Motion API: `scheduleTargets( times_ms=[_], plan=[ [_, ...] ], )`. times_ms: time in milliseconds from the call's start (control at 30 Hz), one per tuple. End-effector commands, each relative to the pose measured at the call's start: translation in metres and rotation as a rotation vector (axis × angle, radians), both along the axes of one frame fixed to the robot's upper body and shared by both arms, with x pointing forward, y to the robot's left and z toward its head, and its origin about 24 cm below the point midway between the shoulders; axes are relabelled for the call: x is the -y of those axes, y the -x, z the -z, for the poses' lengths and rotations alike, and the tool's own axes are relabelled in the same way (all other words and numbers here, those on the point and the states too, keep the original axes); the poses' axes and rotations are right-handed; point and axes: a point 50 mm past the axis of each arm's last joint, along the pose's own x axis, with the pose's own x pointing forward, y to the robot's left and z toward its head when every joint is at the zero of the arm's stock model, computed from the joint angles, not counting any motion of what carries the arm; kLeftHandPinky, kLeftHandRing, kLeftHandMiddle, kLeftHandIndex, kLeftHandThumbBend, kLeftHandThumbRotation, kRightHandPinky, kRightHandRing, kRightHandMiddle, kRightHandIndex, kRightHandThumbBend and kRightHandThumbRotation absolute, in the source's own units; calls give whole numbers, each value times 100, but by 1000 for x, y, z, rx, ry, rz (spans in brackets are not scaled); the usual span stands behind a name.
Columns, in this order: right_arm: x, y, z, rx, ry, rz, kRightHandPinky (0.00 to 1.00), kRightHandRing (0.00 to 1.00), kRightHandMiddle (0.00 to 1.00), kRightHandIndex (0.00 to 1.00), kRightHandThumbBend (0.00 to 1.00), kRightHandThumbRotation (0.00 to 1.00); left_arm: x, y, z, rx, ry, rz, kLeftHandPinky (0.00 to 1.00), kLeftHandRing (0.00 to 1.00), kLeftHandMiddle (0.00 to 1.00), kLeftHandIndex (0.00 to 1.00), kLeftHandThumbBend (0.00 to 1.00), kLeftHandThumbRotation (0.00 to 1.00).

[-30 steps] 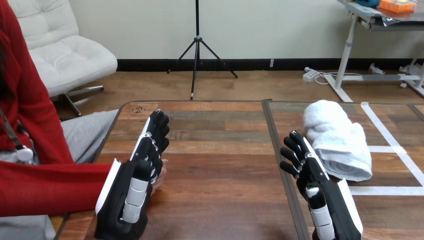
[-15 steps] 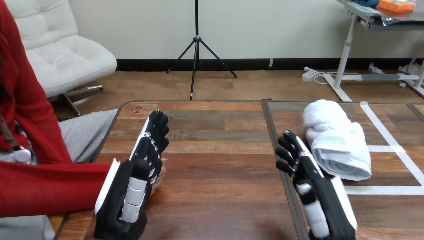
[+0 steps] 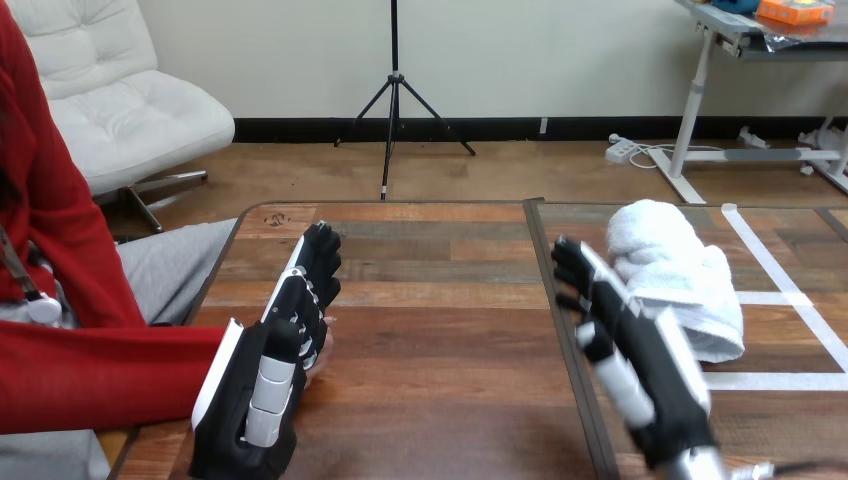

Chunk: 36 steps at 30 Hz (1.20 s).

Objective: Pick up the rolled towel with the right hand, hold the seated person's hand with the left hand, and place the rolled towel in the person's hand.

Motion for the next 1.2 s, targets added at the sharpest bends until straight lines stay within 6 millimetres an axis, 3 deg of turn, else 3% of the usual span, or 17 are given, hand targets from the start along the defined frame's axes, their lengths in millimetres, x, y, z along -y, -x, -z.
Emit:
scheduleTargets(
  times_ms=[0,733,1167],
  plan=[
    [19,-65,-61,231,32,55,88,93,92,92,100,95,6,-17,-18,104,-5,29,100,100,98,95,88,100],
    [56,-106,-104,290,155,186,83,90,92,92,100,99,6,-16,-17,94,4,25,100,100,98,94,87,100],
    [63,-119,-123,319,180,239,79,88,90,90,100,99,7,-16,-16,92,-4,26,100,100,97,93,87,100]
  ],
)
